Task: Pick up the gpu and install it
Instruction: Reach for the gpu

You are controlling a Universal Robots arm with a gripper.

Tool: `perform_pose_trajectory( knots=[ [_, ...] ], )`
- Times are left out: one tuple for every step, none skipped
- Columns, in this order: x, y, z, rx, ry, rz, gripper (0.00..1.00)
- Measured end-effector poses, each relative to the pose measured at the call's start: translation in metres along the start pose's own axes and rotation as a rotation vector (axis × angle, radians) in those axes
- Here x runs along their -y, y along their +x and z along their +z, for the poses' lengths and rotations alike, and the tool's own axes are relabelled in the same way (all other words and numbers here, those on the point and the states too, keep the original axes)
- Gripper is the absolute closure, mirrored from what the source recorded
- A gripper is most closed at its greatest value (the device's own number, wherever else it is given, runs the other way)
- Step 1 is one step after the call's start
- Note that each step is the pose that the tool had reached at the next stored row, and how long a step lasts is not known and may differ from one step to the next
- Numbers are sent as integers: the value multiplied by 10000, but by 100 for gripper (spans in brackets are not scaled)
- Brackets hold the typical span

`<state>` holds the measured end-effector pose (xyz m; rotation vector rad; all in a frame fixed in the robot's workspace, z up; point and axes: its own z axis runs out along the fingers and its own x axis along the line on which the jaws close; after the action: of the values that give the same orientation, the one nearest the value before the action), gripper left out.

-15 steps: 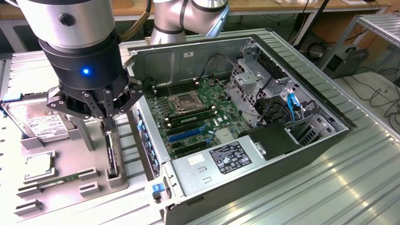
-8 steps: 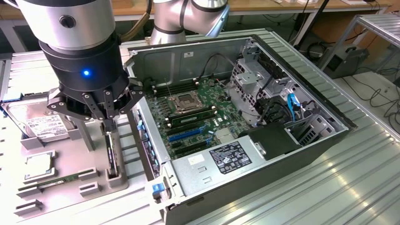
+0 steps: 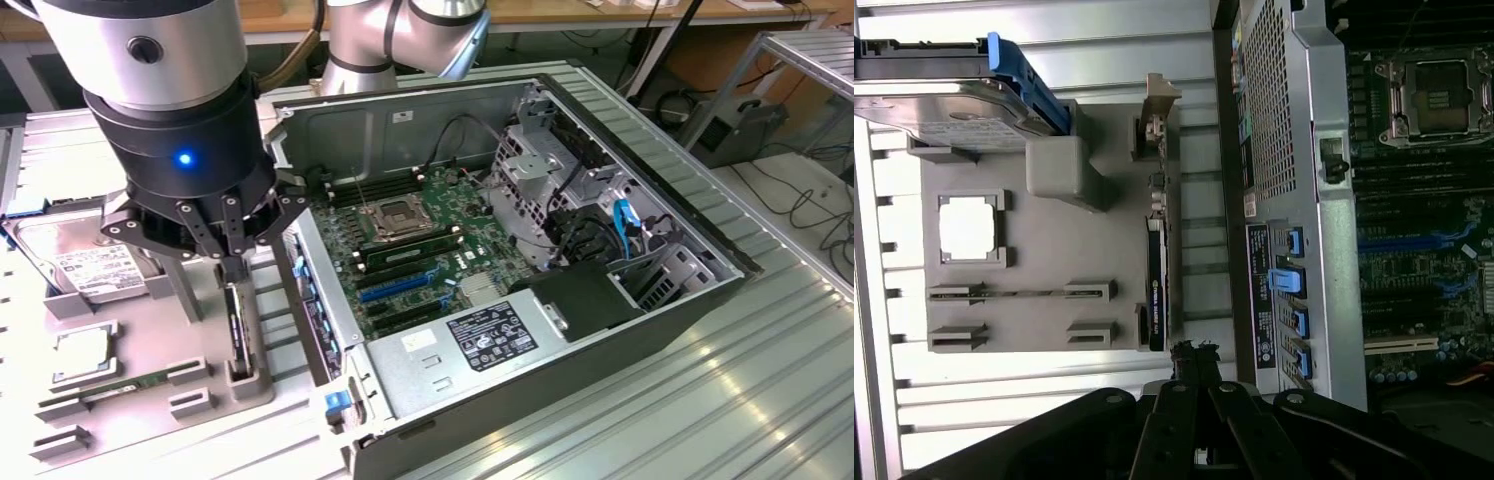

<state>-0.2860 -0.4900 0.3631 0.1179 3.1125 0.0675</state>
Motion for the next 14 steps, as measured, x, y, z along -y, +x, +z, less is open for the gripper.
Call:
perform_pose_trajectory(
  knots=[
    [4,0,0,0,1,0,89],
    [8,-1,0,0,0,0,89],
    [14,-1,1,0,0,-1,89],
    [20,-2,0,0,1,0,89],
    [27,-2,1,0,1,1,89],
    [33,-2,1,0,1,1,89],
    [38,-3,1,0,1,0,89],
    [40,-2,1,0,1,2,89],
    [41,-3,1,0,0,2,89],
    [42,-3,1,0,1,1,89],
    [42,-3,1,1,0,0,89],
    [43,-3,1,0,0,0,89],
    [43,-3,1,0,0,1,89],
    [43,-3,1,0,0,0,89]
  ],
)
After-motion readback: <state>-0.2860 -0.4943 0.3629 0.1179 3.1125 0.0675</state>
